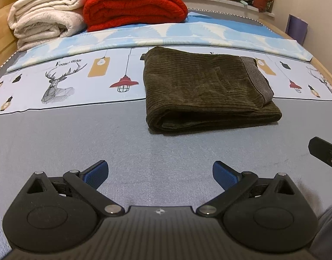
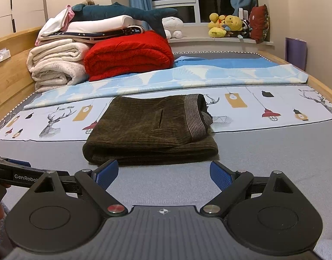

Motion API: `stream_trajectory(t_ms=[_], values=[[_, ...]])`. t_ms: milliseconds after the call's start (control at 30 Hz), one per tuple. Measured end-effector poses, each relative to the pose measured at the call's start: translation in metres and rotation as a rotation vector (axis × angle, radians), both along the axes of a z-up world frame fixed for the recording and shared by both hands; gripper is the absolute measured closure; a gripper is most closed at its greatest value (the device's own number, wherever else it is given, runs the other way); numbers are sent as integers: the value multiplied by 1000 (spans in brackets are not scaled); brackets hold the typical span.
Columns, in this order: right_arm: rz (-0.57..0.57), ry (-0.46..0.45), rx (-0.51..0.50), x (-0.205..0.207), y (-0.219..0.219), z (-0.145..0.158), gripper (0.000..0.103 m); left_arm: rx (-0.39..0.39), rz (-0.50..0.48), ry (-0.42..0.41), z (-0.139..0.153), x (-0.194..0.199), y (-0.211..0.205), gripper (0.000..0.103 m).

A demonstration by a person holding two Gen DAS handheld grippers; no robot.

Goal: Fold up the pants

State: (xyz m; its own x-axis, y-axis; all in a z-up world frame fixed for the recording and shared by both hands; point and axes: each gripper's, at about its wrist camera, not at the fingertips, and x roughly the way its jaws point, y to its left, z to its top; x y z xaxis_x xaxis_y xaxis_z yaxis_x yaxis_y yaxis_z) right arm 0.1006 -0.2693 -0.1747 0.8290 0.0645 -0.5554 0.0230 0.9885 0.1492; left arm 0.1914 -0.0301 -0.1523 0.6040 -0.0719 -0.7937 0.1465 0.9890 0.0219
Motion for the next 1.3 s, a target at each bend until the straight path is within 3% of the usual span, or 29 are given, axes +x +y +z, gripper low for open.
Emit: stream_trajectory(t_ms=[1300], values=[[3,3,1,0,3,-2,11,18,-18,0,-3,-2,-3,1]])
